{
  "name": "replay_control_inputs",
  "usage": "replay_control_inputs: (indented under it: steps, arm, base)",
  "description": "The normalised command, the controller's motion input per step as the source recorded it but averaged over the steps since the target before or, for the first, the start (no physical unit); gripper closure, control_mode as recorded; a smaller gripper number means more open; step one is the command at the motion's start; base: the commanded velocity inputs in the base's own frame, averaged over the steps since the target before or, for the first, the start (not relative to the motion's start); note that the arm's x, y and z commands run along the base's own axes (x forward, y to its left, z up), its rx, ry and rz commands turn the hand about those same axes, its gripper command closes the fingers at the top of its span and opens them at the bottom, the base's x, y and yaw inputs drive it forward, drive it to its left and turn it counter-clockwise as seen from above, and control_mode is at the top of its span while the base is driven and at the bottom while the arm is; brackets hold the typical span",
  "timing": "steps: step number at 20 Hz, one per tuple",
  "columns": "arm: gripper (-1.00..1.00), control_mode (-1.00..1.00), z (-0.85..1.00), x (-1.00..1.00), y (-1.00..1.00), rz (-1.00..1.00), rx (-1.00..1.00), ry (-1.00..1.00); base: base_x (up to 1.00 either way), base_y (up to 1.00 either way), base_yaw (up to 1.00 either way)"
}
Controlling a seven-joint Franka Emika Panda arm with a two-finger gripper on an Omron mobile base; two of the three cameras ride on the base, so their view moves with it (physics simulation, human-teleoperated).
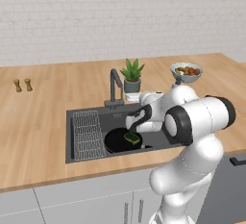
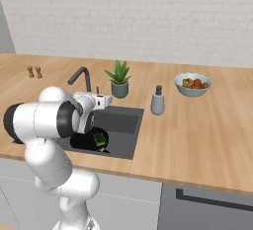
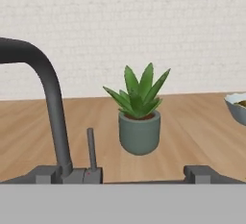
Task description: Pick the pan and sponge and place them into the sink. Then turn on the water.
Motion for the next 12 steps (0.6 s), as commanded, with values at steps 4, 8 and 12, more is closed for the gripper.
replay_control_inputs:
  steps: [4,8,12]
  arm:
    - [-1.0,-1.0,-0.26,0.0,0.37,-0.05,0.0,-0.05]
    - [-1.0,-1.0,-0.2,0.07,0.25,-0.02,0.0,-0.03]
    - [-1.0,-1.0,-0.12,0.22,0.13,0.0,0.0,-0.03]
  base:
    - [0.0,0.0,0.0]
    - [0.0,0.0,0.0]
    - [0.0,0.0,0.0]
